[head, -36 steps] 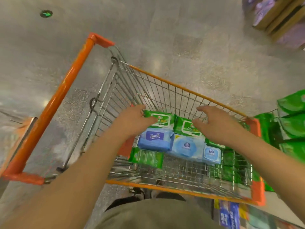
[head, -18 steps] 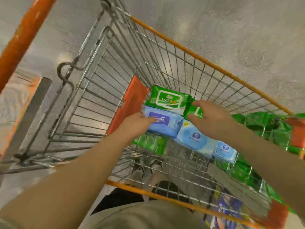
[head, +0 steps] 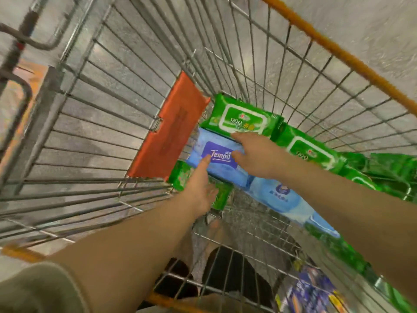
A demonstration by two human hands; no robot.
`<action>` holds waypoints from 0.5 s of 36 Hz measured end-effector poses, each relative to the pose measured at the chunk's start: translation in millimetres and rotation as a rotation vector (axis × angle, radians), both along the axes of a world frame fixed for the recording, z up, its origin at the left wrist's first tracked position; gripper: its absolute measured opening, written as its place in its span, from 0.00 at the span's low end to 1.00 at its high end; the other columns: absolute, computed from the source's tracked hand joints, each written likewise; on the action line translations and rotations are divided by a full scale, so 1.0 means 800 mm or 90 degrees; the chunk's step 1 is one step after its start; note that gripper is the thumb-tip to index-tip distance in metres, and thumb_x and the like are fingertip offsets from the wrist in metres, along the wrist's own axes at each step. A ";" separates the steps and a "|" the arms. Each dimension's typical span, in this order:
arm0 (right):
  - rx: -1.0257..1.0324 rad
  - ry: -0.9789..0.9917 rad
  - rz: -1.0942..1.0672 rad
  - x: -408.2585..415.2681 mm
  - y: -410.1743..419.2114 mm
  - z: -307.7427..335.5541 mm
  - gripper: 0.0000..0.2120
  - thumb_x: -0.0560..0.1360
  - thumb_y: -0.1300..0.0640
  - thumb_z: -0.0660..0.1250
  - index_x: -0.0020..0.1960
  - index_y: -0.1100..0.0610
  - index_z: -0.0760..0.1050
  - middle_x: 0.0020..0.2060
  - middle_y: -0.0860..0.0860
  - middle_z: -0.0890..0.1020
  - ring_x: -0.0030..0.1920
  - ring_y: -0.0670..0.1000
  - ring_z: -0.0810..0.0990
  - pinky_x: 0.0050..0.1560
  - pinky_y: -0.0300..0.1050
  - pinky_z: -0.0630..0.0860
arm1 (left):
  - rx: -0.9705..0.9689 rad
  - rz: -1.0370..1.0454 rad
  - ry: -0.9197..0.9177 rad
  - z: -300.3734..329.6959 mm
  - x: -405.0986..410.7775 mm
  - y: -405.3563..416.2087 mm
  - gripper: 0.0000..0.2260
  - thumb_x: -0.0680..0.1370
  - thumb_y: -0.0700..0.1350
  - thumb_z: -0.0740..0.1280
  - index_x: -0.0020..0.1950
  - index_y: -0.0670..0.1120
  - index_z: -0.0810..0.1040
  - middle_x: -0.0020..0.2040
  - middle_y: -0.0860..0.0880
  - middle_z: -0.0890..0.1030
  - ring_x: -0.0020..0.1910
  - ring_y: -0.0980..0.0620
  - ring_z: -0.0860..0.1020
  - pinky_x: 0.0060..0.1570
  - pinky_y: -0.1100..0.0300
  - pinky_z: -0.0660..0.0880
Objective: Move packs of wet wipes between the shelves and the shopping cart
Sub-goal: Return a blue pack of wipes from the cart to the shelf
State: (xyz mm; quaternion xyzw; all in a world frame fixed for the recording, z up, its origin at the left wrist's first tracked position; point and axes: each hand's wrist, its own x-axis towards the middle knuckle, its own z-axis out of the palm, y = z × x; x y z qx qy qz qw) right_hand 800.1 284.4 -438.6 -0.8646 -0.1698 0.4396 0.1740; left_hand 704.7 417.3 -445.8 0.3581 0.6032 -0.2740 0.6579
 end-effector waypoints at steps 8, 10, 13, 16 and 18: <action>-0.062 0.058 0.098 0.015 0.021 -0.037 0.15 0.79 0.46 0.64 0.60 0.55 0.73 0.56 0.57 0.80 0.49 0.56 0.76 0.44 0.44 0.67 | -0.007 0.114 -0.070 -0.034 0.010 -0.015 0.22 0.83 0.62 0.58 0.57 0.47 0.81 0.45 0.46 0.88 0.39 0.53 0.86 0.41 0.58 0.83; -0.069 0.082 0.095 0.019 0.025 -0.043 0.12 0.78 0.44 0.64 0.52 0.52 0.72 0.52 0.54 0.80 0.46 0.55 0.76 0.41 0.45 0.69 | -0.012 0.129 -0.079 -0.039 0.016 -0.015 0.22 0.83 0.64 0.57 0.53 0.48 0.81 0.40 0.48 0.88 0.37 0.53 0.86 0.41 0.58 0.83; -0.062 0.141 0.072 0.024 0.032 -0.050 0.12 0.77 0.42 0.65 0.46 0.51 0.72 0.44 0.52 0.80 0.39 0.50 0.77 0.35 0.44 0.70 | -0.023 0.130 -0.074 -0.048 0.019 -0.013 0.22 0.82 0.64 0.60 0.55 0.48 0.82 0.42 0.47 0.88 0.39 0.51 0.87 0.40 0.57 0.83; -0.053 0.224 0.031 0.031 0.036 -0.060 0.13 0.74 0.42 0.66 0.44 0.52 0.76 0.39 0.50 0.81 0.38 0.50 0.80 0.34 0.43 0.71 | -0.024 0.150 -0.055 -0.057 0.019 -0.009 0.22 0.80 0.63 0.66 0.58 0.46 0.83 0.48 0.43 0.88 0.43 0.48 0.86 0.47 0.52 0.83; -0.040 0.278 0.000 0.035 0.035 -0.070 0.18 0.69 0.38 0.68 0.48 0.52 0.80 0.41 0.49 0.85 0.40 0.49 0.84 0.39 0.43 0.76 | -0.031 0.163 -0.047 -0.061 0.019 -0.007 0.24 0.79 0.62 0.68 0.63 0.43 0.82 0.55 0.40 0.86 0.49 0.45 0.85 0.54 0.49 0.82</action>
